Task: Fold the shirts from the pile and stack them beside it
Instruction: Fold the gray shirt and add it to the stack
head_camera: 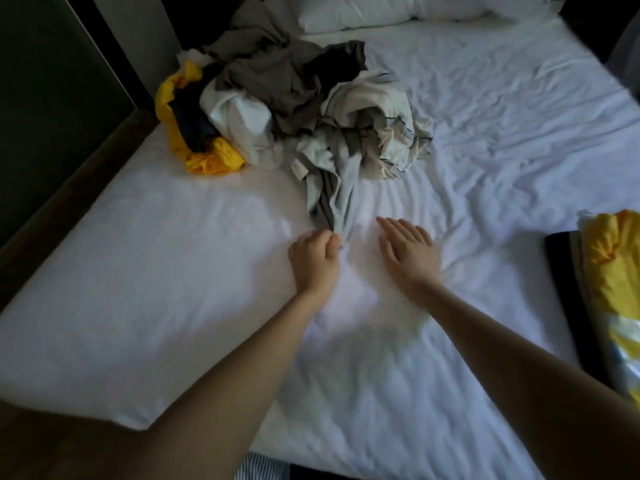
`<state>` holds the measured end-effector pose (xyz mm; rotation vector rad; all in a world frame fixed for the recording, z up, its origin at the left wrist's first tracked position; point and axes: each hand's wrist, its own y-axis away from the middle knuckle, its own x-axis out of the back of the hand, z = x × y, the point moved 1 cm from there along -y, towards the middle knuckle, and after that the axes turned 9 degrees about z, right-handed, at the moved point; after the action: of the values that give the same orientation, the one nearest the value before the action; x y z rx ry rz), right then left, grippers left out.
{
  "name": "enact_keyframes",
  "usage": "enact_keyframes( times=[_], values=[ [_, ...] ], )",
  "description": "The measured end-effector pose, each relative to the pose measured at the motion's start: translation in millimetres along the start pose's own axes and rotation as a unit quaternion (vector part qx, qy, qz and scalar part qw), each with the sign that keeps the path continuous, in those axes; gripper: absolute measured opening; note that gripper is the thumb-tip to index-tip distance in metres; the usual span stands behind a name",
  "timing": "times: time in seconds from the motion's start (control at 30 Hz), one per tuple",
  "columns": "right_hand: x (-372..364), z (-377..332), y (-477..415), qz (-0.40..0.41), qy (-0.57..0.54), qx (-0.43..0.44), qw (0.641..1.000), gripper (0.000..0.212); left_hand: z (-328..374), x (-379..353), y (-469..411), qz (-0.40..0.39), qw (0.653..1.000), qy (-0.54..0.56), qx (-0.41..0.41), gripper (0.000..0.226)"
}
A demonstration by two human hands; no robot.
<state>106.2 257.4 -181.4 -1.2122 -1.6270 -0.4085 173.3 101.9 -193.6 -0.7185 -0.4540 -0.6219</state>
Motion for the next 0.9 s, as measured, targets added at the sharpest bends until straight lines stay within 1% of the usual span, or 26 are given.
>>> enact_keyframes(
  times=[0.07,0.17,0.2,0.27,0.3,0.33,0.4,0.43,0.5,0.53,0.57,0.6,0.63,0.67,0.7,0.73,0.77,0.8,0.83,0.9],
  values=[
    [6,-10,13,-0.002,-0.053,-0.018,0.998,0.070,7,16,33,-0.012,0.999,0.015,-0.031,0.032],
    [14,-26,31,-0.017,-0.157,-0.055,0.986,0.043,13,35,72,-0.066,0.994,0.035,-0.082,0.032],
    [20,-34,34,-0.036,-0.188,-0.083,0.978,0.038,13,39,79,-0.086,0.990,0.044,-0.103,0.033],
    [27,-52,39,-0.069,-0.233,-0.131,0.961,0.038,13,46,87,-0.121,0.983,0.068,-0.119,0.039],
    [26,-59,41,-0.083,-0.238,-0.137,0.958,0.042,14,50,91,-0.134,0.981,0.078,-0.120,0.043],
    [29,-68,44,-0.105,-0.217,-0.138,0.961,0.046,15,55,97,-0.147,0.978,0.088,-0.116,0.046],
    [28,-75,54,-0.131,-0.159,-0.125,0.970,0.046,17,66,113,-0.183,0.974,0.112,-0.070,0.052],
    [24,-75,59,-0.126,-0.153,-0.119,0.973,0.039,19,73,121,-0.208,0.970,0.126,-0.029,0.056],
    [27,-72,76,-0.114,-0.165,-0.114,0.973,0.013,22,87,133,-0.278,0.949,0.142,0.054,0.060],
    [36,-73,84,-0.115,-0.162,-0.102,0.975,0.019,23,94,137,-0.327,0.933,0.132,0.067,0.057],
    [42,-70,90,-0.124,-0.163,-0.082,0.975,0.027,24,100,139,-0.374,0.922,0.094,0.026,0.051],
    [51,-70,94,-0.142,-0.169,-0.068,0.973,0.027,26,105,138,-0.417,0.907,0.058,-0.029,0.044],
    [61,-67,95,-0.150,-0.173,-0.056,0.972,0.025,29,112,136,-0.436,0.896,0.036,-0.075,0.038],
    [73,-66,96,-0.146,-0.176,-0.043,0.973,0.024,33,118,132,-0.426,0.900,0.039,-0.089,0.033],
    [85,-66,96,-0.124,-0.190,-0.030,0.973,0.025,39,121,127,-0.376,0.920,0.054,-0.094,0.030],
    [95,-64,93,-0.095,-0.194,-0.020,0.976,0.027,44,123,120,-0.290,0.950,0.061,-0.102,0.032],
    [103,-62,91,-0.070,-0.197,-0.009,0.978,0.026,52,125,113,-0.204,0.971,0.038,-0.121,0.038],
    [110,-61,90,-0.058,-0.200,0.002,0.978,0.023,57,124,104,-0.151,0.980,0.004,-0.128,0.046],
    [116,-62,91,-0.062,-0.205,0.001,0.977,0.020,63,125,94,-0.137,0.983,-0.034,-0.113,0.053],
    [129,-67,91,-0.090,-0.222,-0.027,0.970,0.016,70,119,71,-0.171,0.979,-0.089,-0.066,0.065]
  ],
)
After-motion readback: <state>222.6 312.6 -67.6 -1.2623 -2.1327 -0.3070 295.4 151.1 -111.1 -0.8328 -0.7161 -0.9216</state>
